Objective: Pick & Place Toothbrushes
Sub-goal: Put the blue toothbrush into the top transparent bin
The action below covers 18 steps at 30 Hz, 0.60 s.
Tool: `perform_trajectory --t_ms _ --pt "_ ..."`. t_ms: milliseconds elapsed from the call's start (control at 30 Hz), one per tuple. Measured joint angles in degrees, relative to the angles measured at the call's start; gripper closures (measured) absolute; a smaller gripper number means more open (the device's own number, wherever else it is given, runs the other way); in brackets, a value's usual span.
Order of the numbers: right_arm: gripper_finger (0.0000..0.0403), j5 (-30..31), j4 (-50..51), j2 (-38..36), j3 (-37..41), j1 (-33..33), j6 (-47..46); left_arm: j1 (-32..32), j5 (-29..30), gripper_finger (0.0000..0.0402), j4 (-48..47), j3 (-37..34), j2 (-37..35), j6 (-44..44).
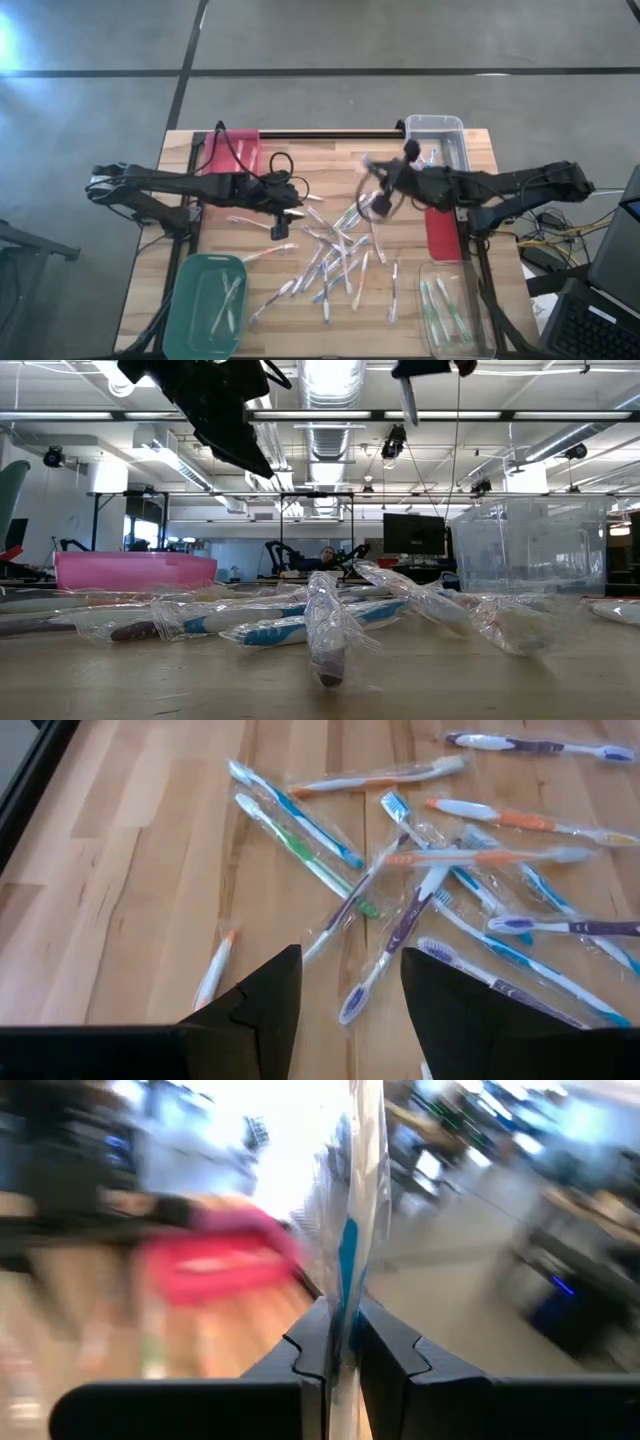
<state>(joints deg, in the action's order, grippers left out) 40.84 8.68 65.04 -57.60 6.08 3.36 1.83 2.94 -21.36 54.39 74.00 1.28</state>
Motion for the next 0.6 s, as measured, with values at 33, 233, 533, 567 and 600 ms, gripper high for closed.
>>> perform_trajectory --t_ms 33,233,533,567,600 --pt "0.0375 1.26 3.16 0.06 -1.12 -1.36 -1.41 0.00 0.00 0.0223 0.13 0.00 0.00 0.02" --pt "0.0375 2.41 26.25 0.19 -9.65 -9.36 -12.94 0.00 -0.02 0.0223 0.84 -0.11 0.00 0.15" --pt "0.0376 2.41 47.46 0.19 -18.63 -19.57 -22.80 0.00 -0.02 0.0223 1.54 -0.11 0.00 0.26" --pt "0.0376 2.39 48.34 0.20 -19.27 -20.52 -22.89 0.00 -0.02 0.0223 1.70 -0.11 0.00 0.26" --pt "0.0376 2.32 48.91 0.20 -19.80 -21.45 -22.91 0.00 -0.02 0.0223 1.81 -0.11 0.00 0.26"
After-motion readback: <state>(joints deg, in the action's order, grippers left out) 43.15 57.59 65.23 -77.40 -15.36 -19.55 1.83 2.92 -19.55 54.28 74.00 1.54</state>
